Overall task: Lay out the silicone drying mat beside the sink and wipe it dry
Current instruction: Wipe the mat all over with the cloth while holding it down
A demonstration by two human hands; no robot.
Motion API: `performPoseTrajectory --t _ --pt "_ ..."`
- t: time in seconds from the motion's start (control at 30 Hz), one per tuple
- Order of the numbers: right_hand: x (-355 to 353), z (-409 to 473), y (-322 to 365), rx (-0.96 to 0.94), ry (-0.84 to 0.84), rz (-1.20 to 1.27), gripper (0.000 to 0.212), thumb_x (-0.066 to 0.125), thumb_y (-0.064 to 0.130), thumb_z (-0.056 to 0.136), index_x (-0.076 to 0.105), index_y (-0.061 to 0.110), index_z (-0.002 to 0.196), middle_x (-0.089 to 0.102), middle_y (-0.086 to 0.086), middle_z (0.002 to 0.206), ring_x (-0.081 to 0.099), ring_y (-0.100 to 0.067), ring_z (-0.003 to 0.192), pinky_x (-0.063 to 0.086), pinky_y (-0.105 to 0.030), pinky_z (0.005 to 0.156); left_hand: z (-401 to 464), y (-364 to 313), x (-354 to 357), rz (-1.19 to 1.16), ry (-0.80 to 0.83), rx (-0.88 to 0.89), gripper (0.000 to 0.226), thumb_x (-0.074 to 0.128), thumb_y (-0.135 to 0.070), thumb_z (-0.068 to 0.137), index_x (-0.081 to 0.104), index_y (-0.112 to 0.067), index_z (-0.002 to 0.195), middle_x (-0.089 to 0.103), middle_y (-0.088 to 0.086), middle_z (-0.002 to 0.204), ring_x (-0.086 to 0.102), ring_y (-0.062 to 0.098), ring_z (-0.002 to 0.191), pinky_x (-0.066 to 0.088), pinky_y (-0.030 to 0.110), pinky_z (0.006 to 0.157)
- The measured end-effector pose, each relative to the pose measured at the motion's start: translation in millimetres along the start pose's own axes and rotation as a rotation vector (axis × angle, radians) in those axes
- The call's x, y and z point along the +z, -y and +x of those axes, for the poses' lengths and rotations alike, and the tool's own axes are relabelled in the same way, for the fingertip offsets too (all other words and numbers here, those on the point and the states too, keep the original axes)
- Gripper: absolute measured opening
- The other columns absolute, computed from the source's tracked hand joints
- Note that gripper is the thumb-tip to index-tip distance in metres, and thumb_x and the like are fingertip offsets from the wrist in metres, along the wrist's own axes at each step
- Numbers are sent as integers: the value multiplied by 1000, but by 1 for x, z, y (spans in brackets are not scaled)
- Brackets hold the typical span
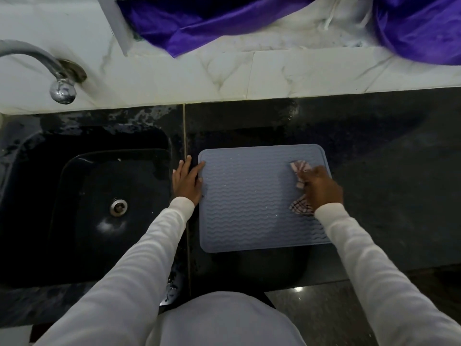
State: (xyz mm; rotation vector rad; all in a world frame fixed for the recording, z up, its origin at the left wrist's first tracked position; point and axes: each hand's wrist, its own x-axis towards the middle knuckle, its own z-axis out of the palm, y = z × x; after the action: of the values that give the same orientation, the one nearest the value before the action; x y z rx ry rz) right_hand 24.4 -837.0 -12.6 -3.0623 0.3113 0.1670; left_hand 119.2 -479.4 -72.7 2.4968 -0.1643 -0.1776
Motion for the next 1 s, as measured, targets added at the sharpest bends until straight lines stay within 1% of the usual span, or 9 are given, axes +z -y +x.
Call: performPoseTrajectory --t 0.1,0.17,0.27,0.47,0.6,0.7,0.8,0.93,1.0 --pt "1 -2 -28 180 -27 114 30 55 21 88 63 29 116 48 -11 113 61 -43 88 47 -44 78 0 -1 0 6 -9 -1 46 45 -16 96 45 -32 138 15 2 159 2 23 147 -6 43 117" --pt "2 0 -33 240 -15 168 35 54 16 88 64 29 118 46 -12 112 61 -43 84 47 -44 75 0 -3 1 18 -21 -1 45 45 -15 95 46 -31 138 16 2 159 3 24 147 -5 43 117" --pt "3 2 -29 242 24 161 38 52 16 89 60 30 124 44 -14 116 61 -43 83 48 -45 76 -1 -2 2 34 -26 1 45 45 -16 96 46 -31 138 16 2 158 3 24 147 -4 43 117" --pt "9 0 -27 257 -18 229 36 53 18 90 56 28 124 44 -11 121 60 -44 84 51 -45 78 -2 -5 0 44 -21 -9 45 44 -17 96 44 -33 139 14 2 159 1 23 147 -8 40 115" --pt "12 -3 -28 212 -46 226 14 49 39 93 47 44 106 53 -6 117 60 -40 89 51 -47 85 -2 -5 0 36 -11 -12 47 44 -16 95 44 -34 139 14 1 159 2 23 146 -8 41 116" --pt "15 -3 -28 266 -46 250 22 47 34 95 52 34 116 51 2 111 59 -39 91 46 -36 79 -1 -3 0 42 -2 -4 47 44 -18 96 43 -34 140 13 1 159 1 23 146 -9 40 115" --pt "10 -3 -21 332 -50 272 23 45 39 94 53 28 112 52 1 102 60 -37 92 44 -34 76 -1 -2 2 63 -10 8 46 45 -18 96 43 -34 140 14 3 159 3 25 146 -6 43 116" --pt "-7 0 -5 422 -72 409 27 55 19 88 66 21 113 51 -11 114 60 -41 92 49 -39 81 -1 -1 1 76 -2 16 46 44 -19 97 41 -33 141 13 4 159 2 26 146 -4 44 116" --pt "-13 1 16 344 -75 498 28 61 15 84 69 26 109 53 -9 116 62 -36 93 52 -40 86 -1 0 0 67 -2 18 46 44 -19 97 41 -33 141 13 4 159 2 25 147 -5 44 116"
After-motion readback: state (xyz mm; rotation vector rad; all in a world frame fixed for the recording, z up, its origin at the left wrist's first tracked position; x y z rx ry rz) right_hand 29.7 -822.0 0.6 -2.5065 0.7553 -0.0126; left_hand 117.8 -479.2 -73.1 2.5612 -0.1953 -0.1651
